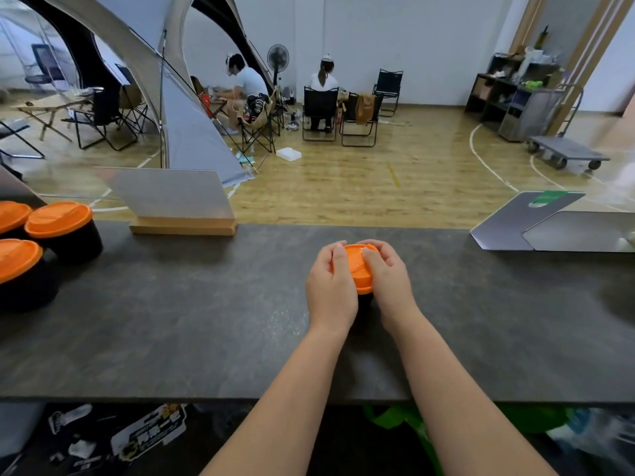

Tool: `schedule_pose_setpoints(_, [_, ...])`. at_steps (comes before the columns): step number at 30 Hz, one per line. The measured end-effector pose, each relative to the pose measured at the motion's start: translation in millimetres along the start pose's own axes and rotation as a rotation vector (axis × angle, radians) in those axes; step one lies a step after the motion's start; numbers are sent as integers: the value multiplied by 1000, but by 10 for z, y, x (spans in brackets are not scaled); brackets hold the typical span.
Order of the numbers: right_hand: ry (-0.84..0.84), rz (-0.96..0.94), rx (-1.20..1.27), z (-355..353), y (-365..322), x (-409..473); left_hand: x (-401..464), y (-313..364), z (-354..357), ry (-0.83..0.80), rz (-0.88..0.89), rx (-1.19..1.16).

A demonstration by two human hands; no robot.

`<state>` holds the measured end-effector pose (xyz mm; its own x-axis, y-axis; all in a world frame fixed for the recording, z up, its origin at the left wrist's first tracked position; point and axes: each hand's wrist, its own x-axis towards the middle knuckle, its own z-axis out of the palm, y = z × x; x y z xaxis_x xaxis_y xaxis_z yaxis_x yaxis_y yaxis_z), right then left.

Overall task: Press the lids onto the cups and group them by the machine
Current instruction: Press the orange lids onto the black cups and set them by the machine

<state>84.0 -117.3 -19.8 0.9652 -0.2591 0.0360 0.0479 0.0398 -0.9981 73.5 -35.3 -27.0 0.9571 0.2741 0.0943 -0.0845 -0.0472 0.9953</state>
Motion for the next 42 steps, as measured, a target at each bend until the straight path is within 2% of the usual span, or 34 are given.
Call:
schedule_pose_setpoints(3, [-63,53,66,-31,-42,-42,0,7,59,15,16,4])
schedule_pose_setpoints(7, [-40,8,33,-42,-71,-37,6,4,55,12,10,-8])
schedule_pose_setpoints(12, [-44,68,95,-24,-82,-18,34,-13,60,1,-5,-68])
schedule_pose_setpoints(19, [-31,71,95,-41,-72,-5,134,-12,-7,-30,20,-39])
schedule_pose_setpoints(21, [-56,75,61,-63,-95,33,217,-30,-60,16,20,-15])
schedule_pose_setpoints(24, [-62,7,60,-40,-78,21,161,-48,-65,79,33,23])
schedule_pose_setpoints(28, [-73,-81,127,12,35,16,-1,-116,-15,16,145,119])
schedule_pose_setpoints(32, [-79,-149,114,5,66,67,55,-187,-2,53,208,123])
schedule_pose_setpoints(38, [-55,-149,87,12,97,89,57,-202,11,35,255,70])
schedule_pose_setpoints(42, [-5,-135,93,39,92,61,57,-233,23,86,266,97])
